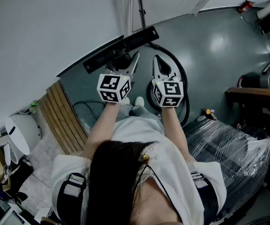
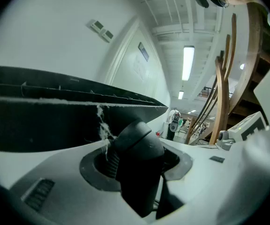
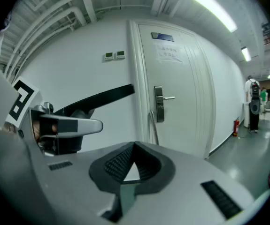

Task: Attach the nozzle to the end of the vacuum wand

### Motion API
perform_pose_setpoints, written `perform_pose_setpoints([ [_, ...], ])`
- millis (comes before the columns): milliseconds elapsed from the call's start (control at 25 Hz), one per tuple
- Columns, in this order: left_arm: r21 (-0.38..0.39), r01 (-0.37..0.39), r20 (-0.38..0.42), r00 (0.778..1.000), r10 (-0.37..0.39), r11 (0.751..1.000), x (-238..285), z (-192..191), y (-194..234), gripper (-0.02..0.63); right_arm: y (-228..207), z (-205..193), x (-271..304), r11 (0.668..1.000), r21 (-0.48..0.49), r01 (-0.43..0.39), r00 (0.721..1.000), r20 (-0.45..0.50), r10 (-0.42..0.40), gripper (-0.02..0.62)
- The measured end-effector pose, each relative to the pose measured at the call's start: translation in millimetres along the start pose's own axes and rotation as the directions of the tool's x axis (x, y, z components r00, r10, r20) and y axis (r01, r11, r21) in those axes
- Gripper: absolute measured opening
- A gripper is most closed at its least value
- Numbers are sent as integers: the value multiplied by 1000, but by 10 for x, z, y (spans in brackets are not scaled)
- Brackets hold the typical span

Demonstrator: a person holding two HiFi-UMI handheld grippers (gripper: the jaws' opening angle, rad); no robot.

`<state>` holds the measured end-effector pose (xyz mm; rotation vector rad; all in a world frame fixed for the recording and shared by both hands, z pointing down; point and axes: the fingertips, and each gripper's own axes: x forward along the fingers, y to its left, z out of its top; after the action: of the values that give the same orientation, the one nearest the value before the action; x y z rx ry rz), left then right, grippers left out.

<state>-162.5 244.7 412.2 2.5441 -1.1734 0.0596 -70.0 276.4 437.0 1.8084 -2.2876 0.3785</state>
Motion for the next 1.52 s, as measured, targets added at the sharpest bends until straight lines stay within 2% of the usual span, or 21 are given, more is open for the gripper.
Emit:
perform_pose_setpoints([
  [160, 4, 3, -2, 1000, -3, 1000, -4, 0, -24, 196, -2, -5, -11, 999, -33, 20, 1000, -6, -20, 14],
  [440, 10, 0, -18, 1000, 0, 1000, -15, -88, -73, 198, -26, -30, -75, 999, -21, 34, 999, -10, -35, 14],
  [760, 1, 7, -21, 1000, -7, 1000, -72, -133, -18, 198, 45, -95, -68, 998, 56, 25, 1000, -3, -25, 14],
  [920, 9, 22, -34, 999, -22, 1000, -76, -122, 26, 198, 135, -66, -9, 997, 79, -7, 1000, 0, 7, 14],
  [1000, 13, 24, -44, 999, -24, 1000, -79, -128, 86, 198, 184, -54, 43, 997, 79, -16, 1000, -3, 16, 14],
  [1160, 3, 13, -52, 999, -12, 1000, -81, -112, 286, 198, 226, -108, 216, 999, 23, 29, 996, -84, -27, 15],
  [1360, 15, 11, -67, 998, -10, 1000, -99, -115, 483, 198, 336, -89, 336, 999, 48, 9, 997, -73, -5, 15],
  [1520, 2, 31, -47, 998, -31, 1000, -111, -21, 564, 198, 424, -35, 402, 999, 51, 4, 998, -67, 0, 15],
])
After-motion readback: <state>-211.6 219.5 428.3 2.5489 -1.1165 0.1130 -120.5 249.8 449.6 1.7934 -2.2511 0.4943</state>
